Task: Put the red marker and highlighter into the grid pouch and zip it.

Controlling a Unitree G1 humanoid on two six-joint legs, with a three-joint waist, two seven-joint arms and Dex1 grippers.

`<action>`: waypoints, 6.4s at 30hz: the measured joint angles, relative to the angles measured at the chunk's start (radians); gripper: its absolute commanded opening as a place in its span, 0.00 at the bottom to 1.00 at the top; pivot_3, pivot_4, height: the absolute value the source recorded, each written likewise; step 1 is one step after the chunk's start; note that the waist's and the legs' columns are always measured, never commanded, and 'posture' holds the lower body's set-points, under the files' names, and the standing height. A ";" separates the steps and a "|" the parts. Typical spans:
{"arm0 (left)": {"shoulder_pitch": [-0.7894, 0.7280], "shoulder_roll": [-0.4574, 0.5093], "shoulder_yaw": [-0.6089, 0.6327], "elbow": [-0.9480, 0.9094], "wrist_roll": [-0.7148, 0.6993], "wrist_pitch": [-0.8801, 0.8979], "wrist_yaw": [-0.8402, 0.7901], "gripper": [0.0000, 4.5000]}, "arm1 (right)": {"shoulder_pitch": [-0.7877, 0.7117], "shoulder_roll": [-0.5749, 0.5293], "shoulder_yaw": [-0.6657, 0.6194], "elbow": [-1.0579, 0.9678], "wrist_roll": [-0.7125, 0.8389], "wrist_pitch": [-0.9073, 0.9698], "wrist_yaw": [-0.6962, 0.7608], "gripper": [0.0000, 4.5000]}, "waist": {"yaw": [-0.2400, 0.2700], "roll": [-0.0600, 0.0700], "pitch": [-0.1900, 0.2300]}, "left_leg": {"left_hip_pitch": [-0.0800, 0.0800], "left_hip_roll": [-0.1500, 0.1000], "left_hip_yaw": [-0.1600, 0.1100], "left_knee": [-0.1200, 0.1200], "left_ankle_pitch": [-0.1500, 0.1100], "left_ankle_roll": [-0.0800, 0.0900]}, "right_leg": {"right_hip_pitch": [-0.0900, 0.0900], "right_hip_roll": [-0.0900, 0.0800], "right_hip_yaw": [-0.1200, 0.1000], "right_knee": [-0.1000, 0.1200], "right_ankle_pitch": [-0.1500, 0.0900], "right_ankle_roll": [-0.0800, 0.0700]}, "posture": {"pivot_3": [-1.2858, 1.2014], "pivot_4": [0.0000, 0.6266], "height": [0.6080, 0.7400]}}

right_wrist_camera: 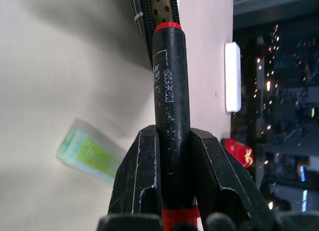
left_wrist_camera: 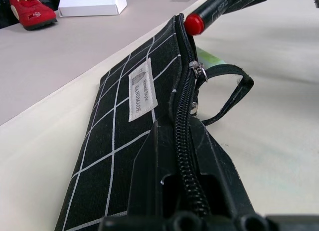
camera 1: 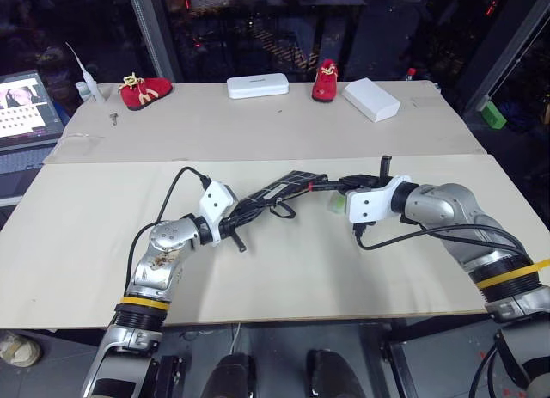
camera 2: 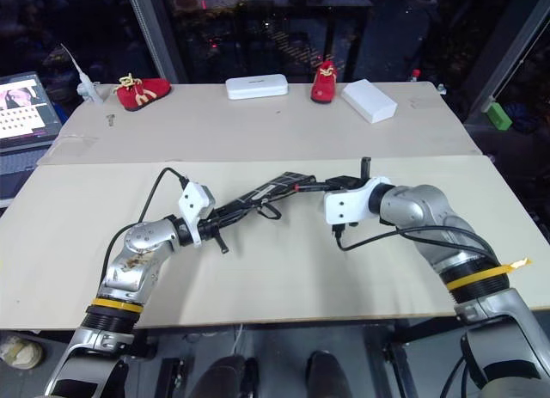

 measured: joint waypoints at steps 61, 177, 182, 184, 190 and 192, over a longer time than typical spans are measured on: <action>0.004 0.000 0.008 -0.009 0.000 0.012 0.021 0.00 | -0.115 0.282 -0.279 -0.043 0.543 1.138 -0.014 0.68 | -0.001 0.001 0.000 | -0.003 0.002 0.000 -0.001 0.000 0.000 | -0.002 0.000 0.000 0.004 0.002 -0.002 | 0.52 0.24 1.00; -0.018 -0.029 0.006 0.020 0.000 0.015 0.006 0.00 | -0.214 0.286 0.137 0.304 -0.121 -0.226 0.014 0.52 | -0.003 0.000 -0.003 | 0.000 0.000 0.002 -0.001 0.000 0.000 | -0.001 0.001 0.004 0.001 0.001 0.000 | 0.52 0.24 1.00; -0.018 -0.029 0.006 0.018 0.000 0.015 0.007 0.00 | -0.234 0.293 0.123 0.355 -0.122 -0.227 -0.033 0.82 | -0.003 0.000 -0.003 | 0.000 0.000 0.002 -0.001 0.000 0.000 | -0.001 0.001 0.004 0.002 0.001 0.000 | 0.52 0.24 1.00; -0.018 -0.029 0.006 0.015 0.000 0.014 0.008 0.00 | -0.245 0.268 0.108 0.370 -0.106 -0.229 -0.034 0.82 | -0.002 0.000 -0.003 | 0.000 0.000 0.002 -0.001 0.000 0.000 | -0.001 0.000 0.004 0.002 0.001 0.000 | 0.52 0.24 1.00; -0.018 -0.027 0.007 0.013 0.000 0.014 0.010 0.00 | -0.189 0.151 -0.102 0.282 0.256 -0.080 0.170 0.82 | -0.001 0.000 -0.003 | -0.001 0.001 0.002 -0.001 0.000 0.000 | 0.000 0.000 0.004 0.001 0.001 0.000 | 0.52 0.24 1.00; -0.016 -0.027 0.007 0.012 0.000 0.013 0.010 0.00 | -0.136 0.127 -0.171 0.184 0.420 0.092 0.278 0.82 | 0.000 0.000 -0.003 | -0.001 0.002 0.001 -0.001 0.000 0.000 | 0.001 0.001 0.004 0.001 0.001 0.000 | 0.52 0.24 1.00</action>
